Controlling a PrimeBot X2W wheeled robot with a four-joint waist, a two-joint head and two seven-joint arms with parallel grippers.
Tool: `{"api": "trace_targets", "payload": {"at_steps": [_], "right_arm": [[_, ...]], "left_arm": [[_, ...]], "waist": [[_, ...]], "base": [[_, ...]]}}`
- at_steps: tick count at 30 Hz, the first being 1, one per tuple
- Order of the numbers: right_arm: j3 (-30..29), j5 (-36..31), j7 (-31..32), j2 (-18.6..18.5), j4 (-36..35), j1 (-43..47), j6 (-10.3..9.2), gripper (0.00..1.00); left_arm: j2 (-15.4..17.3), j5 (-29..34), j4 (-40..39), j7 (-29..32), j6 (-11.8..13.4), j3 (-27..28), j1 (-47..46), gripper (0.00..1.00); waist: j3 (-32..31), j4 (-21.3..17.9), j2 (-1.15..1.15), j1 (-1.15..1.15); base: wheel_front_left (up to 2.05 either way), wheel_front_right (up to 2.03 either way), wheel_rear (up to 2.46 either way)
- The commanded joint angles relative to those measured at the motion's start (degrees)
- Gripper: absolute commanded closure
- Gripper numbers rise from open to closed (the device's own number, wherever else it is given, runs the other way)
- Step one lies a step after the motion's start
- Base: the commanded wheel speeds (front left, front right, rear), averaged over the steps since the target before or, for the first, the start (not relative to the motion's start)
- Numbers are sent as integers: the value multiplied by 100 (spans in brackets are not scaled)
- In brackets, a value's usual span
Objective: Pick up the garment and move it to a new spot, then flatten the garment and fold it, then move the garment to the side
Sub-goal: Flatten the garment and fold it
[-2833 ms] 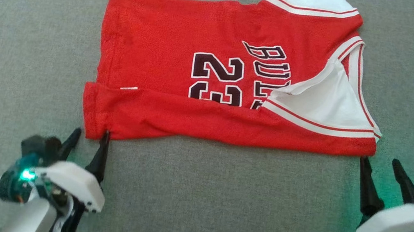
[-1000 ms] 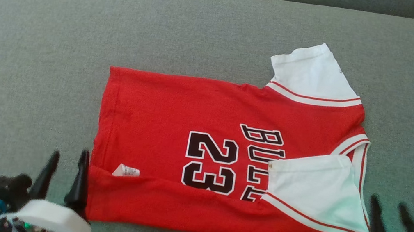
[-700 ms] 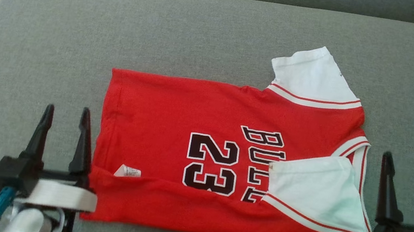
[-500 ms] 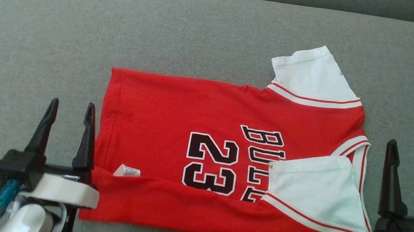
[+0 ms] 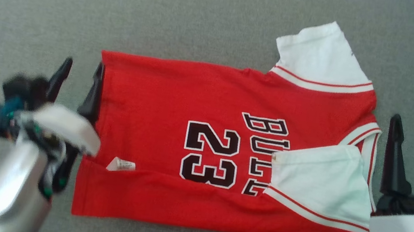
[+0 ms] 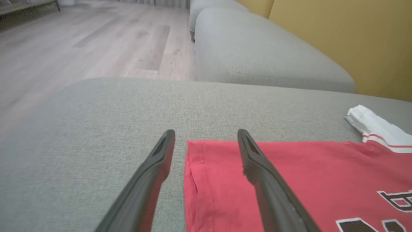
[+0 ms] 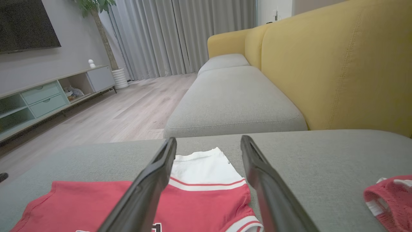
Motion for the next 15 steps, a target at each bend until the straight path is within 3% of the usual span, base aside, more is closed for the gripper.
{"api": "trace_targets", "payload": {"at_steps": [1, 8, 15], "right_arm": [[184, 49, 29, -58, -200, -231, -4, 0], [315, 179, 6, -58, 38, -445, -4, 0], [257, 229, -2, -58, 178, -508, -4, 0]], "left_arm": [[131, -127, 123, 206, -130, 164, -486, 0], [136, -639, 1787, 1138, -821, 74, -1638, 0], [95, -794, 2878, 1645, -1123, -169, -2175, 0]], "waist": [[194, -55, 0, -1], [519, -259, 0, -1], [624, -313, 0, -1]], "base": [[0, 0, 0], [0, 0, 0], [0, 0, 0]]}}
